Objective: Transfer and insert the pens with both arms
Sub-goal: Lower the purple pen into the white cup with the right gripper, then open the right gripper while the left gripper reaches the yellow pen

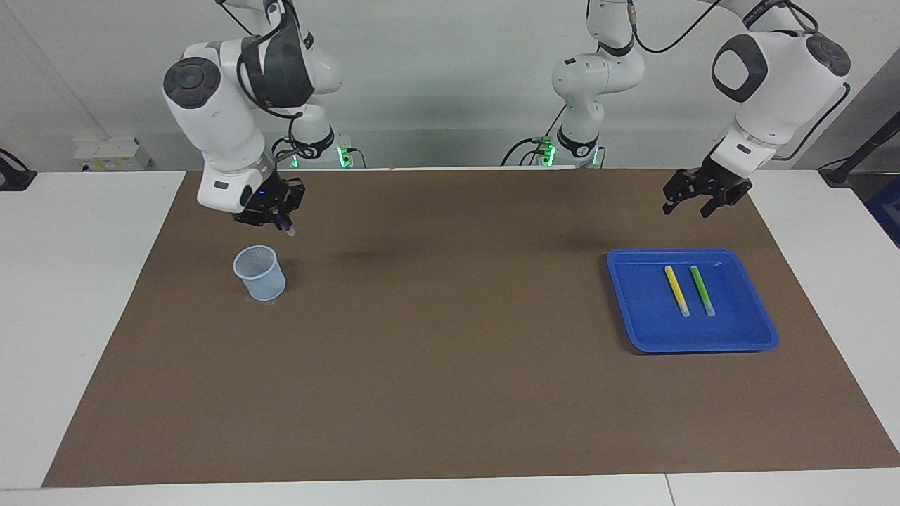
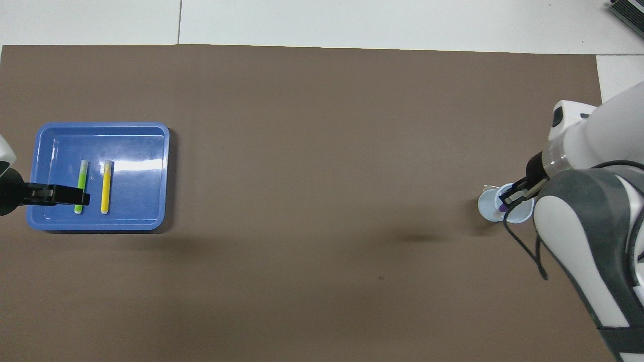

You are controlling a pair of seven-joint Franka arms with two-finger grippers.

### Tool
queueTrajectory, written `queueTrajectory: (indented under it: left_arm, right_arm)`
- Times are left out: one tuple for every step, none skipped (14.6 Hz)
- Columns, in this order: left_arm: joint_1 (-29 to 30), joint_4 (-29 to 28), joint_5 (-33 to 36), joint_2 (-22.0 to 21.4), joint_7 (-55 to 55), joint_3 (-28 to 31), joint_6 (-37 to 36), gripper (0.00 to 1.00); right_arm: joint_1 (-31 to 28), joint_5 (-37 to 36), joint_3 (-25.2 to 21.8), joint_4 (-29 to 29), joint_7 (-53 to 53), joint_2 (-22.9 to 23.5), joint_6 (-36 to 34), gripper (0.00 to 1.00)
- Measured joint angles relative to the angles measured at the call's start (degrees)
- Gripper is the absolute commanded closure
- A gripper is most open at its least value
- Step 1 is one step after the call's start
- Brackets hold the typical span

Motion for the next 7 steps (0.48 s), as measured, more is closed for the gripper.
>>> queueTrajectory:
  left_arm:
    - [0.36,-0.16,0.02,0.86,0.48,-0.01,1.14,0.13]
    - [0.51,-0.28,0.03,1.92,0.73,0.02,2.42,0.13]
    - [0.57,-0.34,0.04,3.03,0.80,0.02,3.81,0.13]
    - [0.59,-0.37,0.04,4.25,0.80,0.01,5.40,0.14]
    - [0.66,-0.40,0.05,5.45,0.81,0.01,6.99,0.15]
    - [0.76,-0.51,0.05,6.70,0.81,0.01,8.91,0.16]
    - [0.89,-0.84,0.05,7.81,0.83,-0.01,11.12,0.16]
  right_arm:
    - [-1.65,-0.89,-0.01,-0.76,-2.35,-0.01,0.87,1.00]
    - [-2.99,-1.35,0.00,-1.92,-4.12,-0.05,2.62,1.00]
    - [-3.99,-1.52,0.01,-3.45,-5.14,-0.20,4.81,1.00]
    - [-4.68,-1.56,0.02,-5.40,-5.60,-0.43,7.49,1.00]
    - [-5.04,-1.58,0.04,-7.35,-5.80,-0.73,10.06,1.00]
    - [-5.11,-1.59,0.04,-9.22,-5.84,-1.01,12.44,1.00]
    - [-5.11,-1.60,0.12,-10.70,-5.84,-1.17,14.46,1.00]
